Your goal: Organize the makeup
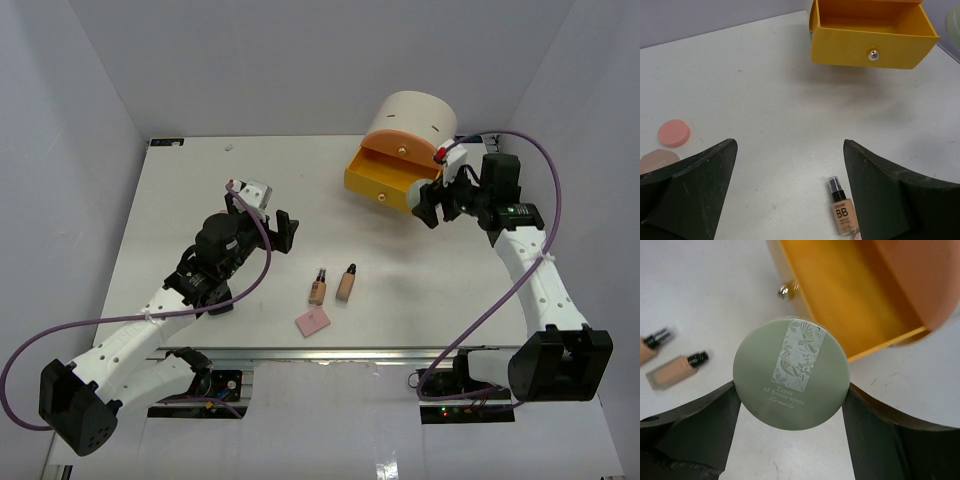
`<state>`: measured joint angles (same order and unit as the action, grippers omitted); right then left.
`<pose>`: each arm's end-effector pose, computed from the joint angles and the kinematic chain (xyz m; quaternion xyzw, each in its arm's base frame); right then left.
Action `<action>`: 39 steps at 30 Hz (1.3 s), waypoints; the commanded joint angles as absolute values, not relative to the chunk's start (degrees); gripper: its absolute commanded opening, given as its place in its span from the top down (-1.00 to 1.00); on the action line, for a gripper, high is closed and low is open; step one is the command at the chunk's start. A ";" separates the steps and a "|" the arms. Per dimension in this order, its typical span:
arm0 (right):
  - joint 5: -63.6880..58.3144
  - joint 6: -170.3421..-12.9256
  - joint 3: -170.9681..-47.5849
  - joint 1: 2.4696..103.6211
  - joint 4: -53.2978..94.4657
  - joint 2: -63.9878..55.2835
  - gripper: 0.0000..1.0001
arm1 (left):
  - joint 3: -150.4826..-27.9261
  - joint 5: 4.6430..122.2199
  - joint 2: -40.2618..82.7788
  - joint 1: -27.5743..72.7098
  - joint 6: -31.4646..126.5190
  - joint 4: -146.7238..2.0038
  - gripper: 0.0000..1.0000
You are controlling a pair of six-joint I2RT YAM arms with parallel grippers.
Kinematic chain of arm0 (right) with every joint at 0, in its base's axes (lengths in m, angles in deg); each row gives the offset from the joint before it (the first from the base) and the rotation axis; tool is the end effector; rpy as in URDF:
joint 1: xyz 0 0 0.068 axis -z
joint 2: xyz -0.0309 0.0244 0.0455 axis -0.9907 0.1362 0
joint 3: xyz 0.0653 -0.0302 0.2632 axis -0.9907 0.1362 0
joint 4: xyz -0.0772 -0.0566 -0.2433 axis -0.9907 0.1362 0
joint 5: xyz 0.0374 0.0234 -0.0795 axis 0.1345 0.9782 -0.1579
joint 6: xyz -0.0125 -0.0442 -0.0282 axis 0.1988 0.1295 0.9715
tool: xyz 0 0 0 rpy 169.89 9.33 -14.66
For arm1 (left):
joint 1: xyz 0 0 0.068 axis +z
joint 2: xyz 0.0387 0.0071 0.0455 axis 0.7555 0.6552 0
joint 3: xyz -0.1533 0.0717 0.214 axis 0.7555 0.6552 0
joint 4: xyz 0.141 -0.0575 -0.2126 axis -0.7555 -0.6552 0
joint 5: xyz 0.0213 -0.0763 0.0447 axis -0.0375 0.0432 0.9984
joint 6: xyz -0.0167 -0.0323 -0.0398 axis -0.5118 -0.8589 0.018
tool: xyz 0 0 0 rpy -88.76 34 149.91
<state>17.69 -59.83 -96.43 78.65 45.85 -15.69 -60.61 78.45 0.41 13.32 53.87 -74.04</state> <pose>0.2661 0.0332 0.3340 -0.3221 0.7972 0.1224 0.4958 0.1862 -0.1289 0.3208 0.1657 0.7507 -0.1808 0.6135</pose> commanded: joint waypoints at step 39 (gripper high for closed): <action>44.49 -59.64 -89.21 80.21 33.68 -21.05 -0.81 | -68.75 70.55 19.87 31.29 42.30 -80.76 -0.78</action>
